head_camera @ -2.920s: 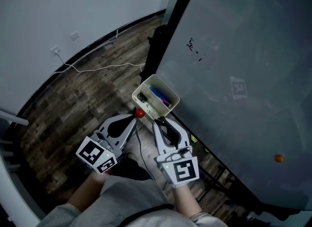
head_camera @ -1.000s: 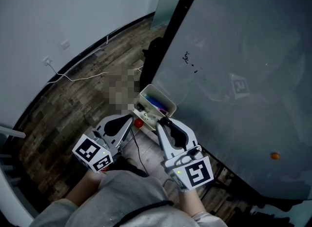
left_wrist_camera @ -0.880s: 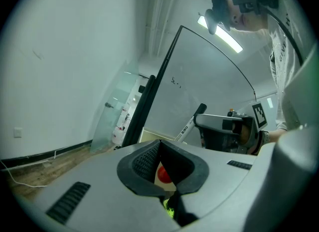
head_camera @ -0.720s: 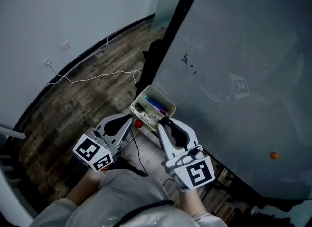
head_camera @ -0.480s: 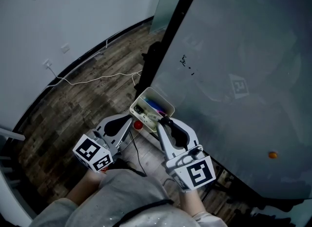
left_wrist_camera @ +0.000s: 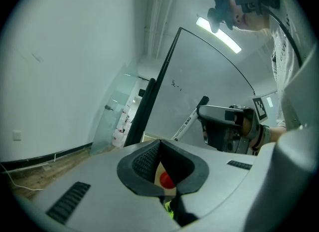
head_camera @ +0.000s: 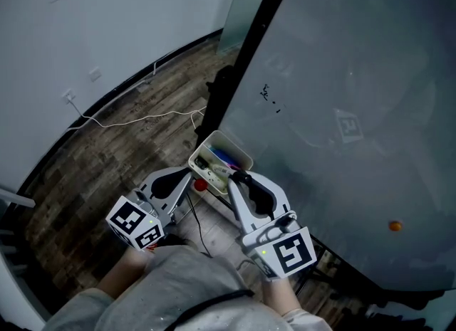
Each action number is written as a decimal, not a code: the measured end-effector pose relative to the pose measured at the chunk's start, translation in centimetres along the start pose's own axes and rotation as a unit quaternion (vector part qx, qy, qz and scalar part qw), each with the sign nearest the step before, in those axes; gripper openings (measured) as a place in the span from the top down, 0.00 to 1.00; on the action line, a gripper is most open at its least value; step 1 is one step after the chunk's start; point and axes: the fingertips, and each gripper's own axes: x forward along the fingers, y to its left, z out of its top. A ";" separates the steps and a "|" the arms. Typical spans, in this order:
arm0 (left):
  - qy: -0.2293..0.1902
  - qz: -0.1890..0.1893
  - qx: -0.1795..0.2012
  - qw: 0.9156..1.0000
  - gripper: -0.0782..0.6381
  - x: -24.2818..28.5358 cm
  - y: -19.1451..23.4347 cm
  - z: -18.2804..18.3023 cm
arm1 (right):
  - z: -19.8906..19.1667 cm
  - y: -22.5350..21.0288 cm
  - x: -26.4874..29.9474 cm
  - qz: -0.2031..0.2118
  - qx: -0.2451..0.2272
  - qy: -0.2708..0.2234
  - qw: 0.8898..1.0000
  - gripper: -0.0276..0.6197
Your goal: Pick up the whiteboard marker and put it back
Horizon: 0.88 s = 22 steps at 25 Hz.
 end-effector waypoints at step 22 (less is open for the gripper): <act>-0.002 -0.002 0.013 1.000 0.88 0.5 0.0 0.5 | 1.3 -0.4 -0.4 0.007 0.001 0.001 1.000 0.84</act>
